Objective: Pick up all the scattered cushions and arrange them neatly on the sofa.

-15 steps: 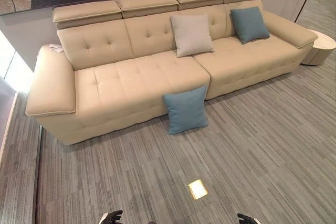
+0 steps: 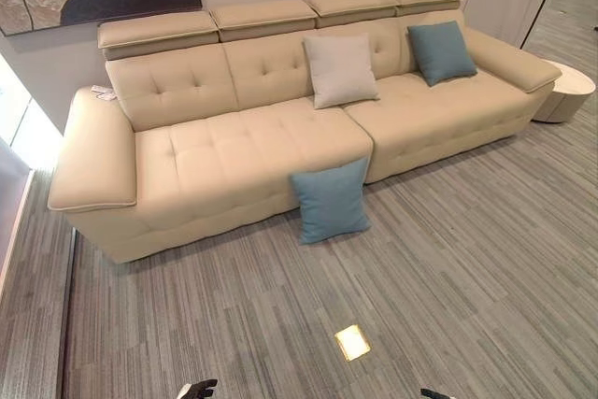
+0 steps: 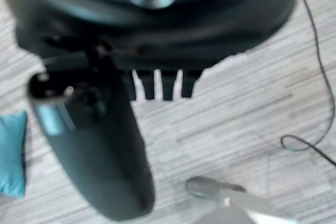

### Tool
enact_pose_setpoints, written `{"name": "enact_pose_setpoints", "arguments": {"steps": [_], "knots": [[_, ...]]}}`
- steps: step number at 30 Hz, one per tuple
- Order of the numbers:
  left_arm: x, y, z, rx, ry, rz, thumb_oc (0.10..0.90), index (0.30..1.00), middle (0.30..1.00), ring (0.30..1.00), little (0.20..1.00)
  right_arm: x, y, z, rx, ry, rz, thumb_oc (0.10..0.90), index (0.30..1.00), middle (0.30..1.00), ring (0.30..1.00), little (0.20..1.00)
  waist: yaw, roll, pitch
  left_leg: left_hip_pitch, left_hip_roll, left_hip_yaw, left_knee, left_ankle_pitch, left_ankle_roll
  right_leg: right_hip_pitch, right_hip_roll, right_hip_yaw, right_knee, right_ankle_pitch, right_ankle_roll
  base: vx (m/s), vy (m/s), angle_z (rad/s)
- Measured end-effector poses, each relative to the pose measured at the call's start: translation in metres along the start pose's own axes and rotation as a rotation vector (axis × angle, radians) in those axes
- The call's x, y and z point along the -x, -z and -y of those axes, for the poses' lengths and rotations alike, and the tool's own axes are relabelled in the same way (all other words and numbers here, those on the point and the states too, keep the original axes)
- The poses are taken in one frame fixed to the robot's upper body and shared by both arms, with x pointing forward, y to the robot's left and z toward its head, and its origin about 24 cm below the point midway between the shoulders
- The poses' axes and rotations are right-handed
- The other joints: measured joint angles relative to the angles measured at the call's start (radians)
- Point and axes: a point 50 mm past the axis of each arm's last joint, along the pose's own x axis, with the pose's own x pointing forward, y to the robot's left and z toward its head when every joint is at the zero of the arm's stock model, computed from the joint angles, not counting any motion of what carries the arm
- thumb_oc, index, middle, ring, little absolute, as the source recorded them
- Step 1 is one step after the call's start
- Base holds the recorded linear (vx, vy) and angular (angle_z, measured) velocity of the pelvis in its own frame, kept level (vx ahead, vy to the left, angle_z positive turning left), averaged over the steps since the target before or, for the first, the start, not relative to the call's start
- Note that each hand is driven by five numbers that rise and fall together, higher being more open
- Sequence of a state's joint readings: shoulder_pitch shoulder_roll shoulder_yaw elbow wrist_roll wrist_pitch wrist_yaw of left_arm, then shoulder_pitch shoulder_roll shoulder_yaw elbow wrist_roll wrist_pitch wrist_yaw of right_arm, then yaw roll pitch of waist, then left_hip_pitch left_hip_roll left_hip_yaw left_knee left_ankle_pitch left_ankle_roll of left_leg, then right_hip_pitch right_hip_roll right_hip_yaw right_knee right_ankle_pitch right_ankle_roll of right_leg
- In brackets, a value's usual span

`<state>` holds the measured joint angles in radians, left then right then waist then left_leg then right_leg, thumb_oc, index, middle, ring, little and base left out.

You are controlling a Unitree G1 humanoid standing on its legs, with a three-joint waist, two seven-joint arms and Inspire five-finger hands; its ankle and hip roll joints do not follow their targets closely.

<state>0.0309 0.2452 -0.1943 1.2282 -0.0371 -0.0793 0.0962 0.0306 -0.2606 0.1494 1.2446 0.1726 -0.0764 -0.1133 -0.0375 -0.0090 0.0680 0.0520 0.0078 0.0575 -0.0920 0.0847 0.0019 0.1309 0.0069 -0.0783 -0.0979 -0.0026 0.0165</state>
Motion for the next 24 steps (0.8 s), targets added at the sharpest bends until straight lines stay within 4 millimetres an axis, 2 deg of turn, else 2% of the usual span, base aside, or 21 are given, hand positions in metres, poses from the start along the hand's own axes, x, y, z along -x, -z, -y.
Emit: {"name": "enact_pose_setpoints", "arguments": {"steps": [10,17,20,24], "knots": [[0.000,-0.001,0.000,0.000,-0.007,0.002,0.800,0.900,0.900,0.900,0.900,0.000,-0.001,0.000,0.017,-0.001,0.004,0.800,0.900,0.900,0.900,0.900,0.003,-0.004,0.008,-0.004,0.000,0.003,0.001,-0.001,0.000,-0.005,0.000,0.002,0.000,-0.003,0.004,0.00,0.010,0.00],[-0.003,-0.013,-0.003,0.001,-0.032,0.032,0.800,0.900,0.900,0.900,0.900,-0.001,-0.005,-0.001,0.027,-0.001,0.014,0.800,0.900,0.900,0.900,0.900,0.024,-0.016,0.046,-0.031,0.002,0.017,0.004,0.000,0.000,-0.045,0.001,0.019,0.019,0.005,0.001,-0.03,0.050,-0.07],[-0.004,-0.019,-0.006,0.000,-0.040,0.046,0.800,0.900,0.900,0.900,0.900,-0.002,-0.014,-0.002,0.044,-0.006,0.035,0.800,0.900,0.900,0.900,0.900,0.024,-0.027,0.062,-0.046,0.003,0.027,0.004,-0.002,0.004,-0.080,0.000,0.028,0.050,-0.001,0.010,0.00,0.080,-0.13],[-0.006,-0.036,-0.009,-0.002,-0.043,0.087,0.800,0.900,0.900,0.900,0.900,-0.005,-0.032,-0.004,0.052,-0.009,0.078,0.800,0.900,0.900,0.900,0.900,0.021,-0.038,0.105,-0.045,0.002,0.047,0.004,-0.019,0.027,-0.149,-0.009,0.007,0.175,-0.034,0.044,0.01,0.091,-0.20]]}}
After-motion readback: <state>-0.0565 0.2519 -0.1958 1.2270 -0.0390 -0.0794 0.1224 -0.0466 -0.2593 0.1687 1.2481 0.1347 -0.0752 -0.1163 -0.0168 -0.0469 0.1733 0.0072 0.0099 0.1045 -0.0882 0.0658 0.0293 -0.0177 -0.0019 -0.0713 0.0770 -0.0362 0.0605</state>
